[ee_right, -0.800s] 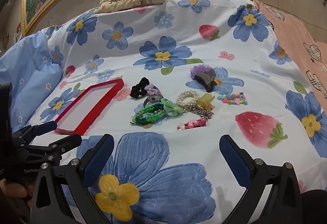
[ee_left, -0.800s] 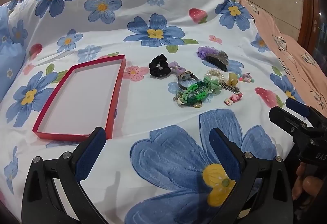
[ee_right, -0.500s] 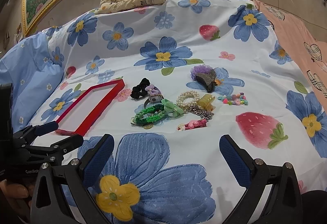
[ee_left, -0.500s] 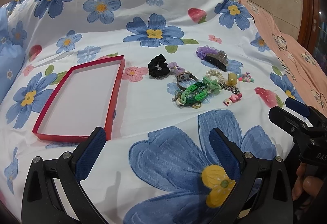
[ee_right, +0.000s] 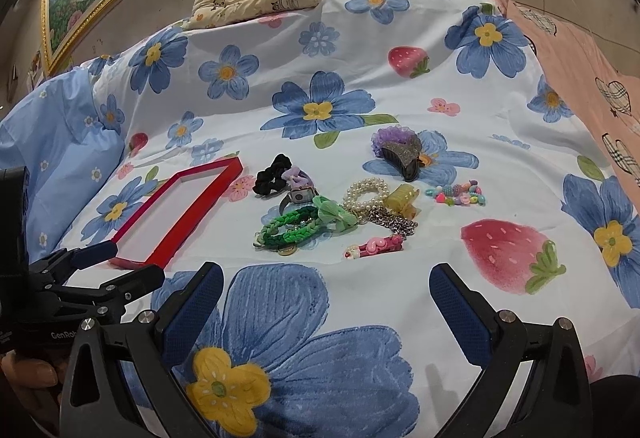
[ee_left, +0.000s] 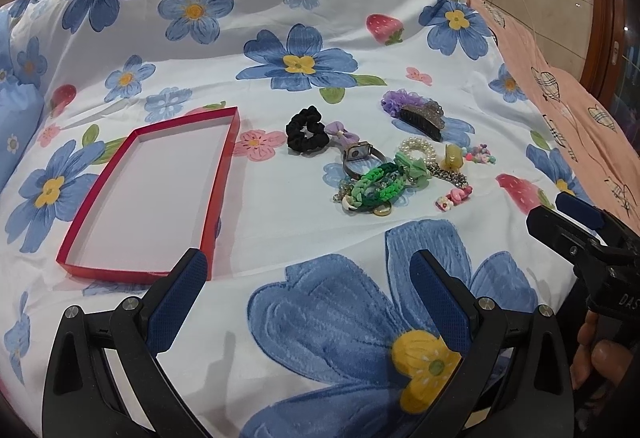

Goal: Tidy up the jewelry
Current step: 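Reach both tools toward the jewelry pile beside the red tray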

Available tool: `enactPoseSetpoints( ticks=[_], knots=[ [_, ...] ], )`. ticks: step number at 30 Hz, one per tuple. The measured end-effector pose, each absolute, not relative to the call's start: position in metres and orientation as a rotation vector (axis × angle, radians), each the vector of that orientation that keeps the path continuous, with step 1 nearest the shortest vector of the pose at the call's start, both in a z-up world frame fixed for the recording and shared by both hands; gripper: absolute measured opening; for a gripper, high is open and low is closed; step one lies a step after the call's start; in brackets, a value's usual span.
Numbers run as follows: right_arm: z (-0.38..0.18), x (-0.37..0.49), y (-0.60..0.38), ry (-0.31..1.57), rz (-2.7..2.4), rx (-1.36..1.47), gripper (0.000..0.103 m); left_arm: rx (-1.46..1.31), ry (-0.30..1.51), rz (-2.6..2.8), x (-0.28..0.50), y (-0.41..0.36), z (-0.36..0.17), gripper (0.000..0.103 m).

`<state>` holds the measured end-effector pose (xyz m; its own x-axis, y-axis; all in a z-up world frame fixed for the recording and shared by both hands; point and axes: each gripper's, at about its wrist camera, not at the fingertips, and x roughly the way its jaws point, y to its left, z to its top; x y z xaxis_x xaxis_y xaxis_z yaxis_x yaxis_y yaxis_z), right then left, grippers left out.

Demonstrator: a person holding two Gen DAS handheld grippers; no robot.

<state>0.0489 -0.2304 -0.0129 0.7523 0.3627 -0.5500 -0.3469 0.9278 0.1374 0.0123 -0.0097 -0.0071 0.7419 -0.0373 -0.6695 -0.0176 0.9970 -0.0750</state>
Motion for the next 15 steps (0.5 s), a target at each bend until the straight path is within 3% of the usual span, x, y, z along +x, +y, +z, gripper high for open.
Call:
enactPoseSetpoints(
  ticks=[11,15],
  knots=[
    [-0.011,0.079,-0.238,0.647,0.388,0.058,0.102,-0.093,0.801,-0.07,0.049,-0.006,-0.007,0.102],
    [-0.014,0.096,-0.241,0.692,0.39,0.087,0.092,-0.079,0.765,-0.095,0.066,-0.006,-0.007,0.095]
  ],
)
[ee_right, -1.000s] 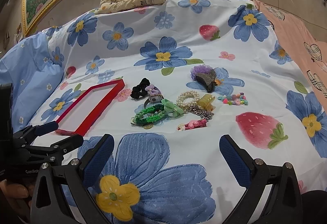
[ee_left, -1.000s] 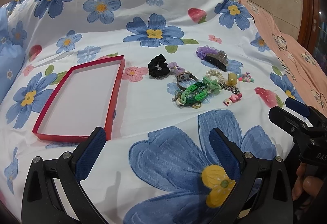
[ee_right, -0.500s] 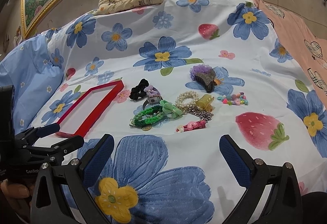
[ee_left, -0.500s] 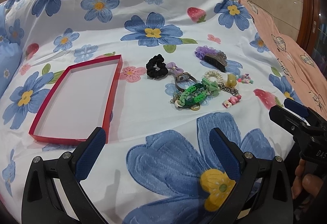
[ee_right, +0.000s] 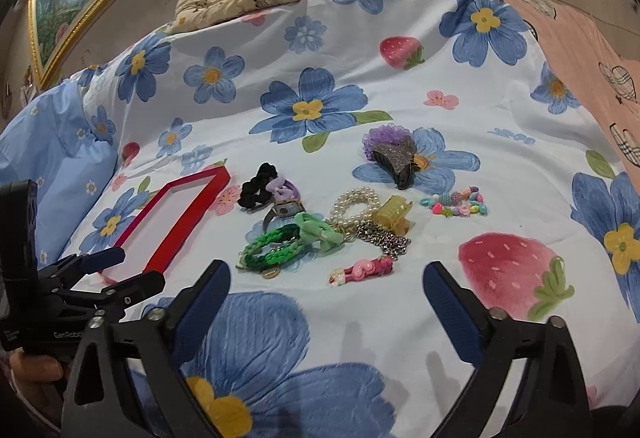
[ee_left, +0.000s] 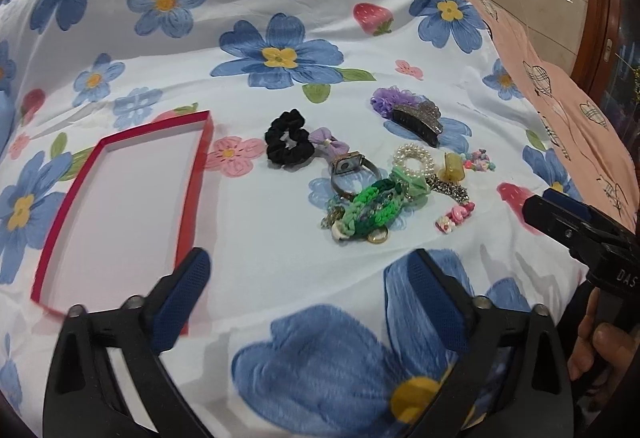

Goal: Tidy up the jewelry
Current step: 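Reach both tools toward the jewelry pile beside the red tray, then grasp the green braided bracelet with the left tool while the right tool grasps the yellow hair claw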

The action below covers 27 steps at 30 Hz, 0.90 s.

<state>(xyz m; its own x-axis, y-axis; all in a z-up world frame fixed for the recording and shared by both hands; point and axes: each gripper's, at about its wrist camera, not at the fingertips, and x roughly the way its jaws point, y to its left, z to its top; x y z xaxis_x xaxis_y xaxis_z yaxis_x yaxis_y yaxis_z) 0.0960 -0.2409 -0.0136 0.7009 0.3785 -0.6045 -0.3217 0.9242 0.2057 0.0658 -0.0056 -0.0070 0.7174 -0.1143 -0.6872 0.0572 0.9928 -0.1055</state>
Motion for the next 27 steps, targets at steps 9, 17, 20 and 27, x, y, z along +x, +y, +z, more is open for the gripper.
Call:
enactPoseSetpoints(
  ticks=[9,17,20,27],
  knots=[
    [-0.019,0.142,-0.249,0.734,0.333,0.118,0.077,-0.005,0.821,-0.162,0.111,-0.02,-0.015,0.081],
    [-0.039,0.199,-0.248,0.817,0.278,0.16,0.06,-0.012,0.897,-0.203,0.15,-0.024,-0.032,0.079],
    [-0.05,0.214,-0.245,0.843,0.258,0.152,0.059,-0.011,0.918,-0.221,0.16,-0.027,-0.04,0.075],
    [-0.069,0.233,-0.243,0.887,0.248,0.185,0.038,0.008,0.967,-0.268,0.177,-0.037,-0.055,0.06]
  ],
)
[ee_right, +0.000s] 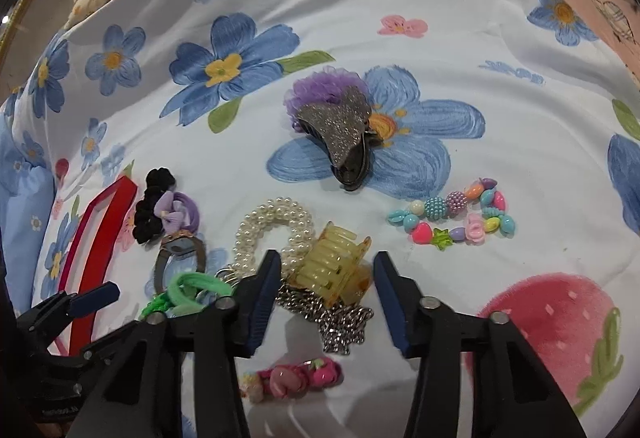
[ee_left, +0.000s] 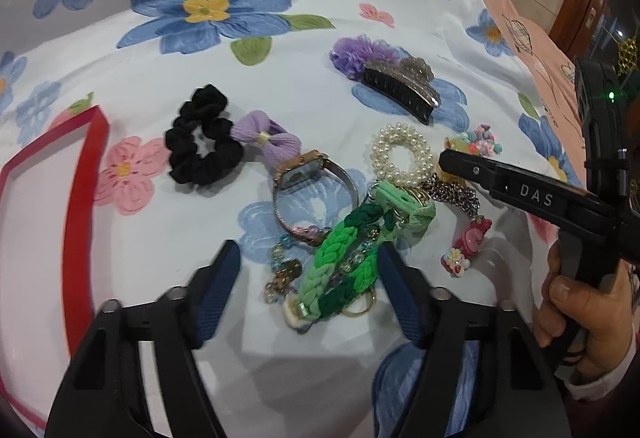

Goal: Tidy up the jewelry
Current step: 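Grasp the green braided bracelet with the left tool while the right tool grasps the yellow hair claw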

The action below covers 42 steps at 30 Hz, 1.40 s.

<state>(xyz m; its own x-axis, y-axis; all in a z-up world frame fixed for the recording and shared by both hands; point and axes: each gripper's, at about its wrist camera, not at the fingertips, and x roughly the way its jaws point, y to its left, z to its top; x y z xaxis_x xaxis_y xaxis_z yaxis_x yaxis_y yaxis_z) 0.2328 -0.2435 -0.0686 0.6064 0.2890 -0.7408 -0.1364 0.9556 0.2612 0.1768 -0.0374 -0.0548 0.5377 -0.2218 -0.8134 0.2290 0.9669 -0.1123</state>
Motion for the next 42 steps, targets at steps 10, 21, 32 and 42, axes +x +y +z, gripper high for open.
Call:
enactPoseSetpoints(
  ticks=[10,21,32,42],
  knots=[
    [-0.056,0.225,-0.252,0.821,0.267,0.225,0.033,0.005,0.982,-0.35,0.171,-0.046,-0.056,0.01],
    [-0.024,0.195,-0.23,0.777,0.363,0.215,0.033,-0.112,0.905,-0.317,0.135,-0.003,-0.022,0.009],
    [-0.016,0.177,-0.168,0.787,0.507,0.172,0.033,-0.224,0.867,-0.198,0.11,0.067,-0.008,0.009],
    [-0.019,0.178,-0.104,0.817,0.636,0.129,0.033,-0.281,0.846,-0.096,0.1,0.126,-0.005,0.009]
  ],
)
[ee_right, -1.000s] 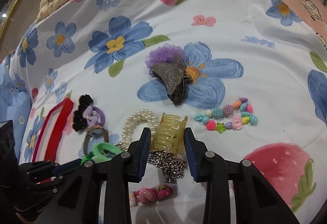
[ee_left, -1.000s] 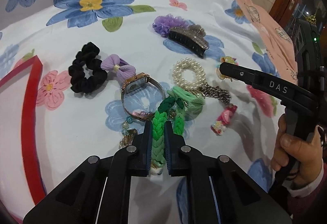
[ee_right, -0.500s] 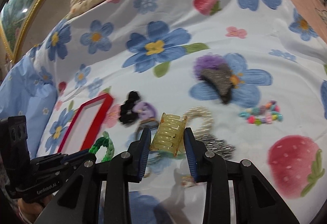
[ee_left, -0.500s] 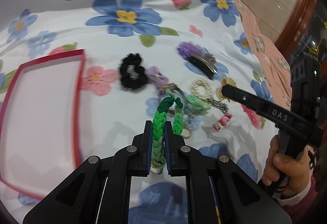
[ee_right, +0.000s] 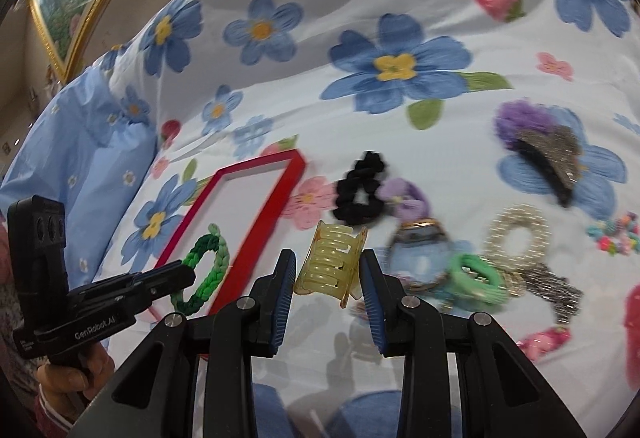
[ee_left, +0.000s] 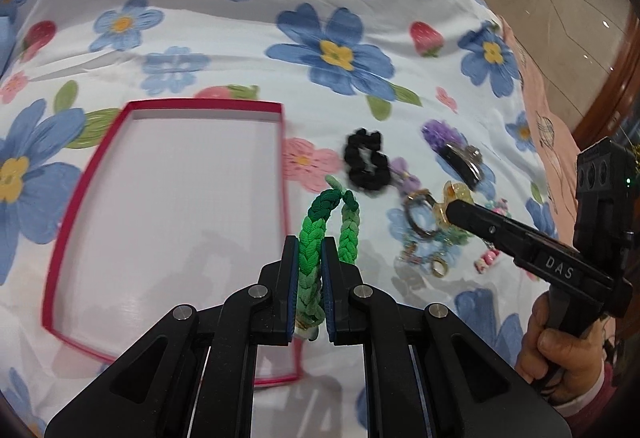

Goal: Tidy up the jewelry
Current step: 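Grasp the green braided bracelet with the left tool while the right tool grasps the yellow hair claw, then place the green bracelet and yellow claw into the red tray, opening both tools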

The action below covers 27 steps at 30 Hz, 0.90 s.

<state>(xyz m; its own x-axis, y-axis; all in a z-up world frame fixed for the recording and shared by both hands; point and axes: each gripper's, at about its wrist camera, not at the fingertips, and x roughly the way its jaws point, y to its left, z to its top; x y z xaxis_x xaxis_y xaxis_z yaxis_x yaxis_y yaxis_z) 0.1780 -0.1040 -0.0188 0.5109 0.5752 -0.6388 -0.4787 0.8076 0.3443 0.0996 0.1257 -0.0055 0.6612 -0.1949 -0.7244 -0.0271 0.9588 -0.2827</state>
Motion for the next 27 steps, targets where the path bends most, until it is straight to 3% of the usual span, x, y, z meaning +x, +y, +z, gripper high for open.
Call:
enactPoseSetpoints(
  ticks=[17,27],
  knots=[
    [-0.022,0.199,0.01,0.823,0.834,0.033,0.033,-0.351,0.865,0.025,0.127,0.214,-0.016,0.009],
    [-0.055,0.24,0.079,0.881,0.855,-0.069,0.033,-0.401,0.929,0.106,0.173,0.264,-0.051,0.009]
  ],
)
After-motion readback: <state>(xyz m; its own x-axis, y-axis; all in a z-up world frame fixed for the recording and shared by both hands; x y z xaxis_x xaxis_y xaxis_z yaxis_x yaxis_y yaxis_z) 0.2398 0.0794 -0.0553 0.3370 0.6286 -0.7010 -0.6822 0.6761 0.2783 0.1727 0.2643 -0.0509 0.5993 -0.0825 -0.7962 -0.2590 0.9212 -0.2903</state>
